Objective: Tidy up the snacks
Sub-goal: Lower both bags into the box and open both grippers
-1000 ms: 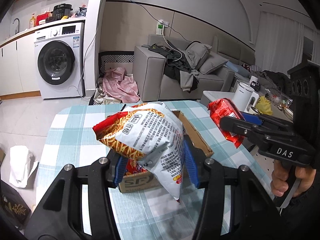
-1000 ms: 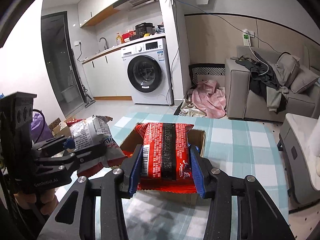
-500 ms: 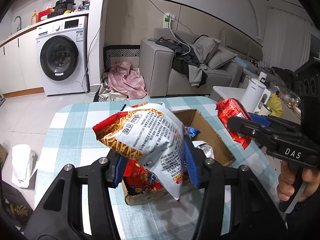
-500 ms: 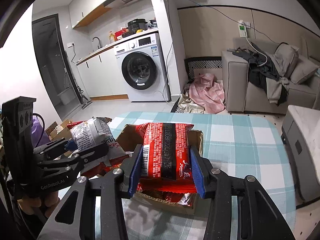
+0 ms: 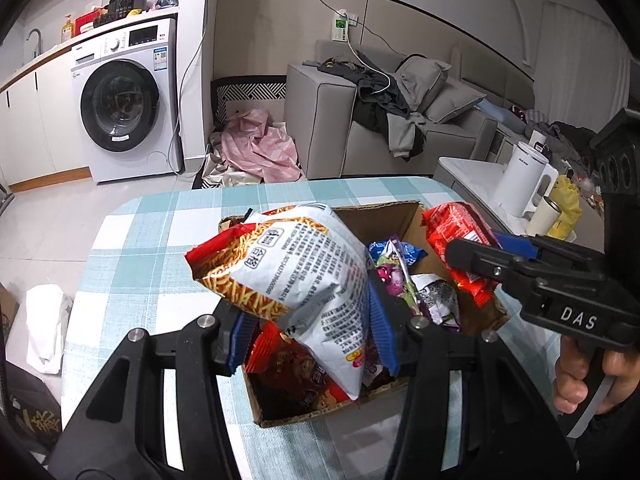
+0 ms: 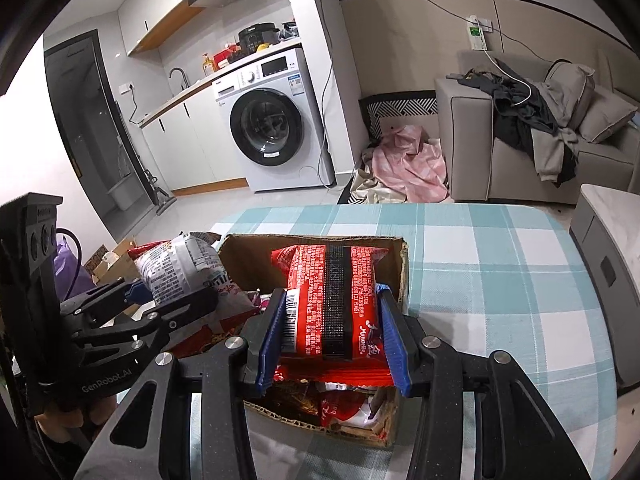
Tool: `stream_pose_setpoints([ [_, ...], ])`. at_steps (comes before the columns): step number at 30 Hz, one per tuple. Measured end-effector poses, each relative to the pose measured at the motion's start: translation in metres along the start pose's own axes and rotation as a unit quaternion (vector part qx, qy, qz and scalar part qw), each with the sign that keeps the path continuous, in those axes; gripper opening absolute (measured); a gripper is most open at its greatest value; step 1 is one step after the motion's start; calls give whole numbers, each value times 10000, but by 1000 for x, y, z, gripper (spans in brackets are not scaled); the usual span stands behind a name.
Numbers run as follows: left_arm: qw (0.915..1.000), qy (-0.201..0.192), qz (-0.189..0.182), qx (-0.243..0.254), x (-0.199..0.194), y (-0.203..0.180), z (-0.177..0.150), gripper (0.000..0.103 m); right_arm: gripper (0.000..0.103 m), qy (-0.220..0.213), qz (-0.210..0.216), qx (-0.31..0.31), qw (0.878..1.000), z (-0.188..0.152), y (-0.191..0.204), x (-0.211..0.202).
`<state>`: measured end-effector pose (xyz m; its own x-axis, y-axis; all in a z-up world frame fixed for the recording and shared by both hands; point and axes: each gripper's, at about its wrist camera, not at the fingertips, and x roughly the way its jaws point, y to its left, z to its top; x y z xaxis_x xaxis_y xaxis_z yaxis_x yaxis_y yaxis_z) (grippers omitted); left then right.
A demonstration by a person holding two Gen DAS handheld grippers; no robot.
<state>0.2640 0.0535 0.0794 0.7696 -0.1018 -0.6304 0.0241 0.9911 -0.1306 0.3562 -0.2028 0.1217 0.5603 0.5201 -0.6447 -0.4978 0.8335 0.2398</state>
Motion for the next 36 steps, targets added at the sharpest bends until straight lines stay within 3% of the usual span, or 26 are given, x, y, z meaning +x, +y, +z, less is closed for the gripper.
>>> stream_pose_setpoints([
  [21, 9995, 232, 154, 129, 58, -8, -15, 48, 45, 104, -282, 11, 9995, -3, 1, 38],
  [29, 9997, 214, 112, 72, 58, -4, -18, 49, 48, 13, -332, -37, 9994, -6, 2, 32],
  [32, 9998, 210, 45, 14, 50, 0, -22, 57, 54, -96, -341, -81, 9993, -6, 3, 22],
  [36, 9999, 100, -1, -31, 33, 0, -28, 76, 71, -243, -340, -141, 9990, -10, 2, 6],
])
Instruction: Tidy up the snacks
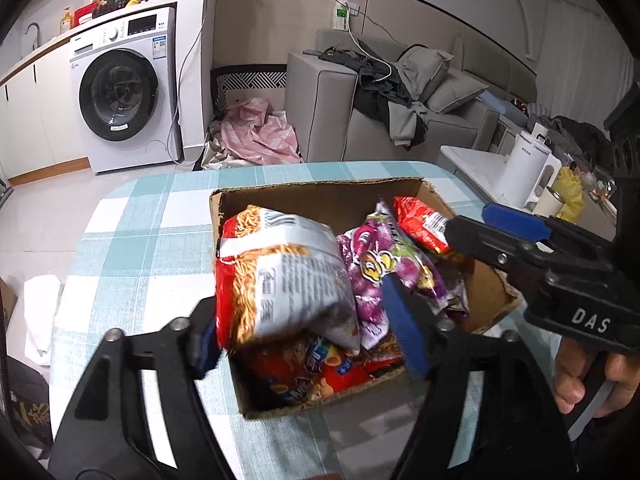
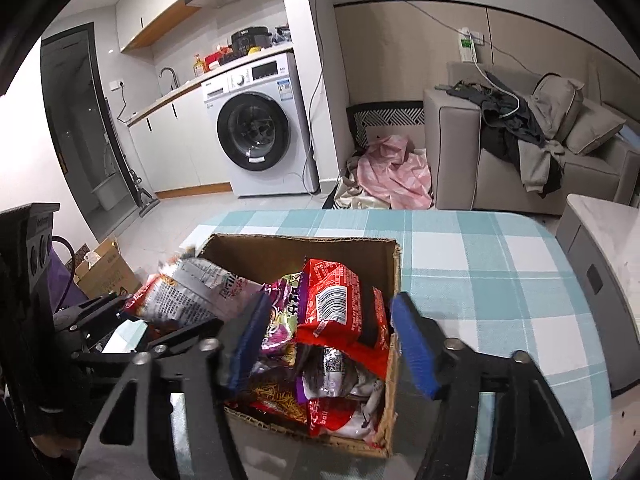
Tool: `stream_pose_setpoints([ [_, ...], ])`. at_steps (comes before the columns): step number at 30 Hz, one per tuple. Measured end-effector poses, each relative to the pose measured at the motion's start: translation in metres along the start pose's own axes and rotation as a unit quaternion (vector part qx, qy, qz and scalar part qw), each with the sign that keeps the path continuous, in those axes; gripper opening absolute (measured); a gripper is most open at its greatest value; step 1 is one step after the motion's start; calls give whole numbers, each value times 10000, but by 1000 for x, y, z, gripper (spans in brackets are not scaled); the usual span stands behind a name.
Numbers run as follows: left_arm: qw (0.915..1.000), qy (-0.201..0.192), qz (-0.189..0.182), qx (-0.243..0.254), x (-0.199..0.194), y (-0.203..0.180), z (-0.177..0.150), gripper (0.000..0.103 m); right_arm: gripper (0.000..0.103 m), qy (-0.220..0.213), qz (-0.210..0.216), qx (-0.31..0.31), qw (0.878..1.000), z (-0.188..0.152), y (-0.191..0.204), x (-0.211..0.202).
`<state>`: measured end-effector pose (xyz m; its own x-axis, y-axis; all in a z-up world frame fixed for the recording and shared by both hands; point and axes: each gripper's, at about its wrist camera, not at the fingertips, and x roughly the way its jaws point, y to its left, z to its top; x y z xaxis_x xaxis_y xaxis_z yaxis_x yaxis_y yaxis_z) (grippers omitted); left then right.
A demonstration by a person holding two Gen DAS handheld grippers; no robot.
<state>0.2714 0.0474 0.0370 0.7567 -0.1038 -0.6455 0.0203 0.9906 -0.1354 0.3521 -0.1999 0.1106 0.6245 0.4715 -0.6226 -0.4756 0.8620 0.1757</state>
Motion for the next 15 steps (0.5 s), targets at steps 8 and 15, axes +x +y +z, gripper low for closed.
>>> stream_pose_setpoints([
  [8, 9997, -252, -9, -6, -44, -6, -20, 92, 102, -274, 123, 112, 9995, -16, -9, -35],
  [15, 9983, -588, 43, -2, -85, -7, -33, 102, 103, -347, 319, 105, 9988, -34, -15, -56],
])
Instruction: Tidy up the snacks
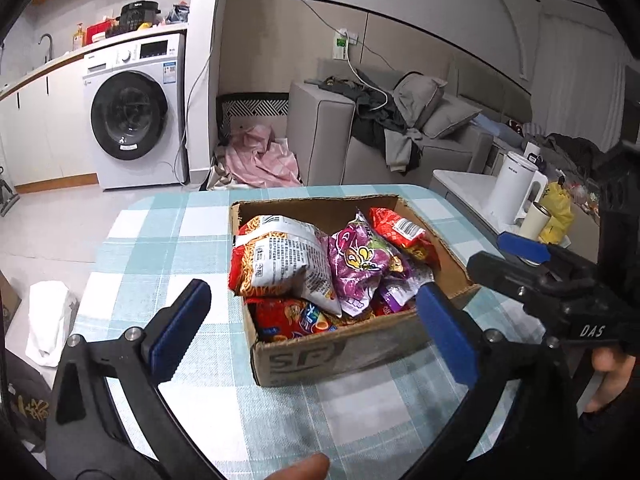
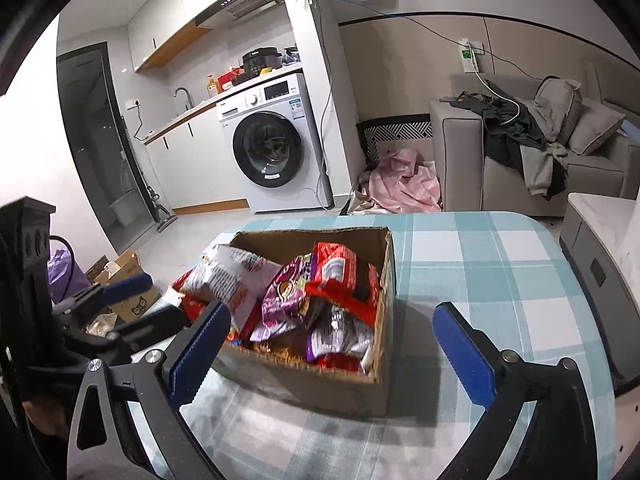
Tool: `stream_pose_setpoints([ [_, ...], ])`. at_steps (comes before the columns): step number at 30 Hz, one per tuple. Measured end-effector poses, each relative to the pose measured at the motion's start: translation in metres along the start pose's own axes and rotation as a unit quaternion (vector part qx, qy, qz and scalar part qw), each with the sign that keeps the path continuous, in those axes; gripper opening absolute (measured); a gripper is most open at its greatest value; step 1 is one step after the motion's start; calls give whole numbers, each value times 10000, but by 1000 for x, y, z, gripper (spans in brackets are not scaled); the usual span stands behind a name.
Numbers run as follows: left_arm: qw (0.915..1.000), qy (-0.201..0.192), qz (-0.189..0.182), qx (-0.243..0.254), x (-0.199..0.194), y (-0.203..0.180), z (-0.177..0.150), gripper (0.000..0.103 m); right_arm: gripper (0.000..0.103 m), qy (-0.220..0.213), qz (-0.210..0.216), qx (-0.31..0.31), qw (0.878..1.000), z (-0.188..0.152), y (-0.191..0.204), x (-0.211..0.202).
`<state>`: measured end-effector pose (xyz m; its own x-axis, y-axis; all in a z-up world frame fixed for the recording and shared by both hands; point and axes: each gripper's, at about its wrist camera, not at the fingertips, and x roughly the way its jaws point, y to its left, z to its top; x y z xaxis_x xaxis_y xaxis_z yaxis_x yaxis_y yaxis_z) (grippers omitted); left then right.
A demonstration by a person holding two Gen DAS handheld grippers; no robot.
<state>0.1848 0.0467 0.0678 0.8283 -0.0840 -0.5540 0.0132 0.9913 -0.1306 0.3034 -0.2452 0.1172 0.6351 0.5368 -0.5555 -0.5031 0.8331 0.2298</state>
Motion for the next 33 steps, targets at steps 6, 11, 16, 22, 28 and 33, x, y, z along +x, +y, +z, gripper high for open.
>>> stream_pose_setpoints([
  [6, 9994, -273, 210, 4, -29, 4, -16, 102, 103, -163, 149, -89, 9997, -20, 0, -12],
  [11, 9977, -609, 288, -122, -48, 16, -34, 102, 103, -381, 217, -118, 9990, -38, 0, -19],
  [16, 9966, -712, 344, -217, -55, 24, -55, 102, 103, -583, 137, -283, 9978, -53, 6, -27],
  [22, 9947, -895, 506, -88, -60, 24, -78, 102, 103, -937, 21, -418, 9947, -76, 6, -38],
  [28, 9930, -1041, 550, -39, -60, 23, -93, 102, 103, -1103, -52, -394, 9931, -88, -1, -41],
  [33, 9930, -1034, 562, -7, -55, 20, -94, 102, 103, -1251, -25, -475, 9910, -91, -2, -47],
])
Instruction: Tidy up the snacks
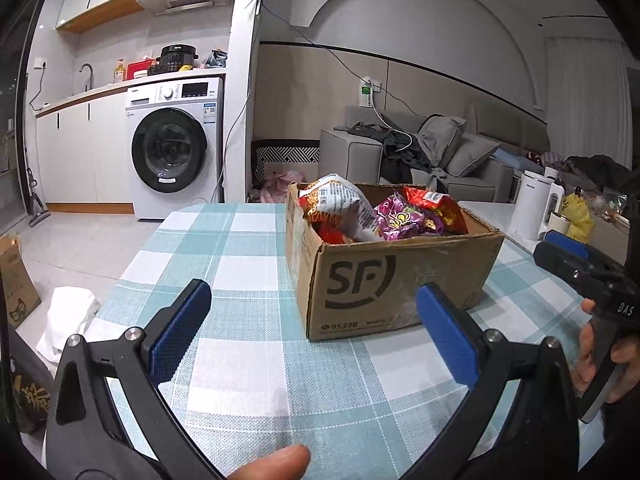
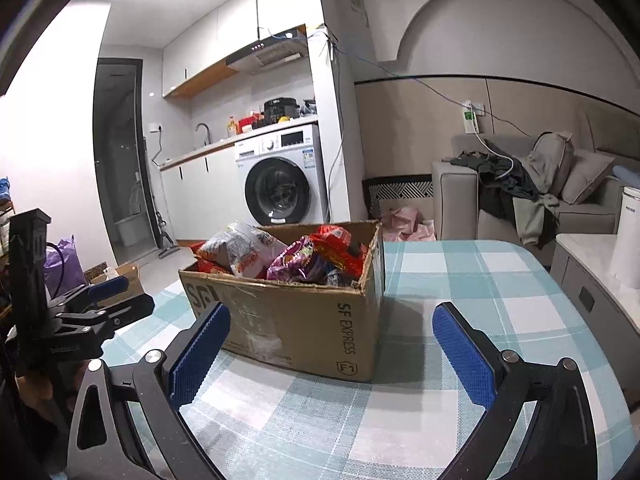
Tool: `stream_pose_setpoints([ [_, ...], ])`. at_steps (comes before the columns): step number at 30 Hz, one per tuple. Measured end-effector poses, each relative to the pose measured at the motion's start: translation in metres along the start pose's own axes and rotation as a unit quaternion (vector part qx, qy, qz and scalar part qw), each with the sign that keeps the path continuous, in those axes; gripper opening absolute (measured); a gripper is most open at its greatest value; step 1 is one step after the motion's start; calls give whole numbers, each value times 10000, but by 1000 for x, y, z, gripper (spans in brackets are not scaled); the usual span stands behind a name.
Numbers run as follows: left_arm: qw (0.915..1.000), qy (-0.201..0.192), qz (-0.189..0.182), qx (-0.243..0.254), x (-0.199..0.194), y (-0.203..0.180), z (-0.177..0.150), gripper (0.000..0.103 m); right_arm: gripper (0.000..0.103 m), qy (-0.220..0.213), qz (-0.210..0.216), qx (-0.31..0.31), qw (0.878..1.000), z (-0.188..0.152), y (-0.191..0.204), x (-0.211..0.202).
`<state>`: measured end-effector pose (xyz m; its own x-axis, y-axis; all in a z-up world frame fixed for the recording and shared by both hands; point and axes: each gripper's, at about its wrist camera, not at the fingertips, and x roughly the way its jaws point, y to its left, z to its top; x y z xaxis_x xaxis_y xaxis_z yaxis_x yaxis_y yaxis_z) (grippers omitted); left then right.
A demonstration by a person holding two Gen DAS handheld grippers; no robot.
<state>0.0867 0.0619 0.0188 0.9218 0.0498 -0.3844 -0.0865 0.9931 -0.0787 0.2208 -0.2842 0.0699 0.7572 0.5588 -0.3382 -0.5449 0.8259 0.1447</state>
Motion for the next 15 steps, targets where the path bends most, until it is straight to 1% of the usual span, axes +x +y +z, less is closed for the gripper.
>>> stream_pose_setpoints([
  [4, 10000, 70, -12, -41, 3, 1, 0, 102, 103, -67, 16, -40, 10000, -1, 1, -4],
  [10, 9997, 249, -24, -31, 11, 0, 0, 102, 103, -8, 54, -134, 9999, -2, 5, -1],
  [15, 9998, 182, -27, -20, 9, -1, -2, 102, 103, -17, 37, -156, 9999, -2, 6, -1],
])
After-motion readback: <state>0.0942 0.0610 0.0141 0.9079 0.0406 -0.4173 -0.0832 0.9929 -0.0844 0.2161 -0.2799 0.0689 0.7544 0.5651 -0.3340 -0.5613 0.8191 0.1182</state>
